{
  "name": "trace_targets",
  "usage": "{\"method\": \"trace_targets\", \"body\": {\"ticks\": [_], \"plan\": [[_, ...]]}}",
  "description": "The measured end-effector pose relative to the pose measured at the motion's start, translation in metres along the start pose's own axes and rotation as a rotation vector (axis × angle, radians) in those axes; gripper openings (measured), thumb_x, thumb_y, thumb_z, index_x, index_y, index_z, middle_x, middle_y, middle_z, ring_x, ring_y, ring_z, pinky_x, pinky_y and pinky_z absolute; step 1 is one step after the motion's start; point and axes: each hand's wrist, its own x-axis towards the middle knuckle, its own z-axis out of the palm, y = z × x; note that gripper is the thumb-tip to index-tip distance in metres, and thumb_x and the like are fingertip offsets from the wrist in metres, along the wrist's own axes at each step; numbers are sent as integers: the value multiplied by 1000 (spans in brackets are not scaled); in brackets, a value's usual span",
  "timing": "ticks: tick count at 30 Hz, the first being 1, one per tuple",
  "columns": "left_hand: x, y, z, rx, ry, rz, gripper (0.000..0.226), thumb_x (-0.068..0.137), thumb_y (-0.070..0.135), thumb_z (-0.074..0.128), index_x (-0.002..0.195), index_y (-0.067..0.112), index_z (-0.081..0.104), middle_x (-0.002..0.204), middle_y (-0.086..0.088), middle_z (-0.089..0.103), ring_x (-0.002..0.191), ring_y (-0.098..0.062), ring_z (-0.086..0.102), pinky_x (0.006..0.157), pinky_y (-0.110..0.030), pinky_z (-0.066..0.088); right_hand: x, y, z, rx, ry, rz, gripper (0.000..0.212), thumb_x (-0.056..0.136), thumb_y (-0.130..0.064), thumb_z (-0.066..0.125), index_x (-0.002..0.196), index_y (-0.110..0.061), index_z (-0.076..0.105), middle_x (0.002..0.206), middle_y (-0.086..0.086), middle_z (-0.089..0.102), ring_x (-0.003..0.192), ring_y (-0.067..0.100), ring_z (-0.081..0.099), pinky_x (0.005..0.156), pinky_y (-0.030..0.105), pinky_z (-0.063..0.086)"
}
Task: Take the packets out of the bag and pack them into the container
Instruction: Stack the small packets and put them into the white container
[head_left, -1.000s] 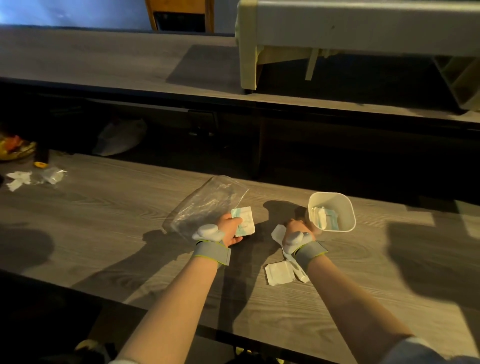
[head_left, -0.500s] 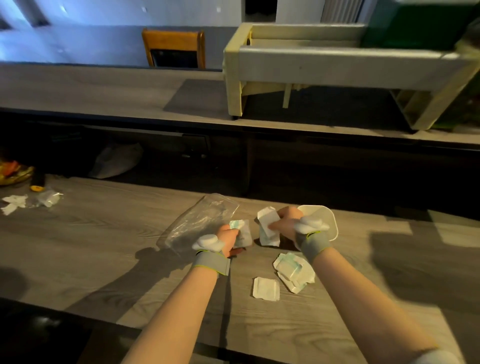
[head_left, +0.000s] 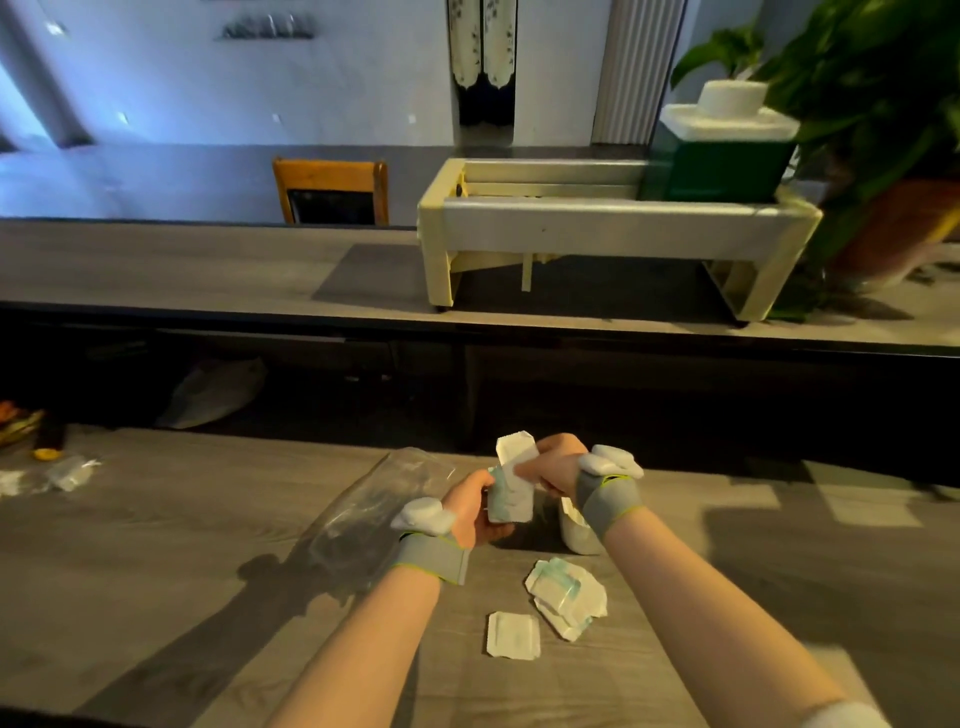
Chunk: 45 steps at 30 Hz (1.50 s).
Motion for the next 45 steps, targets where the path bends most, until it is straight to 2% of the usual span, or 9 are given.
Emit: {"method": "trace_targets", "body": {"ticks": [6, 11, 18, 21, 24, 30, 34, 38, 45], "plan": [[-5, 7, 10, 70, 66, 49, 26, 95, 3, 36, 73, 14, 43, 76, -9, 49, 64, -20, 49, 40, -26, 48, -4, -7, -13, 171, 129, -166, 17, 87, -5, 55, 97, -8, 69, 68, 5, 55, 51, 11, 50, 52, 19, 43], [0, 13, 8, 67, 68, 61, 19, 95, 7, 38, 80, 10, 48, 81, -11, 50, 66, -19, 50, 47, -27, 48, -14, 9, -22, -77, 213, -626, 24, 87, 0, 61, 104, -9, 75, 102, 1, 47, 92, 10, 50, 73, 8, 37], [-7, 16, 12, -4, -62, 62, 25, 97, 24, 33, 91, 14, 55, 80, -5, 58, 69, -15, 55, 53, -24, 42, -9, 25, -11, -381, 172, -703, 27, 89, -2, 59, 103, -17, 76, 127, 14, 53, 115, 31, 50, 98, 37, 44], [-7, 13, 12, 27, -38, 64, 16, 97, 19, 38, 104, 13, 50, 80, -5, 57, 68, -14, 54, 40, -17, 47, -8, 26, -6, -387, 115, -678, 32, 91, -1, 52, 109, -18, 74, 128, 12, 53, 117, 31, 49, 102, 34, 40], [1, 6, 5, 65, -5, 54, 14, 95, 11, 39, 87, 14, 51, 81, -7, 51, 69, -16, 51, 47, -23, 48, -10, 32, 2, -288, 132, -601, 46, 90, 5, 46, 127, -19, 61, 127, 11, 53, 119, 26, 49, 101, 30, 39], [20, -19, -14, 9, 110, 26, 23, 93, 1, 34, 75, 11, 45, 74, -13, 45, 62, -23, 45, 42, -24, 39, -15, 61, 9, -226, 55, -312, 27, 91, -7, 48, 107, -15, 68, 96, 8, 69, 75, 18, 62, 65, 22, 47], [29, -43, -24, -33, 124, -9, 18, 92, 1, 34, 82, 10, 45, 75, -14, 46, 62, -26, 46, 33, -12, 40, -15, 88, 26, -515, -142, -105, 14, 91, -22, 52, 87, -27, 65, 88, -1, 61, 100, 31, 66, 82, 34, 52], [35, -61, -32, -7, 135, -63, 24, 95, 3, 33, 77, 14, 42, 76, -13, 47, 63, -25, 48, 35, -17, 41, -13, 109, 40, -683, -138, 33, 43, 85, -35, 62, 122, -13, 58, 123, 13, 61, 115, 32, 58, 91, 37, 48], [41, -73, -38, -25, 205, -42, 21, 96, 2, 33, 113, 11, 39, 74, -15, 45, 58, -25, 44, 29, -12, 39, -14, 118, 59, -806, -27, 56, 30, 94, -19, 50, 123, -12, 51, 131, 8, 51, 119, 30, 57, 92, 39, 48]]}}
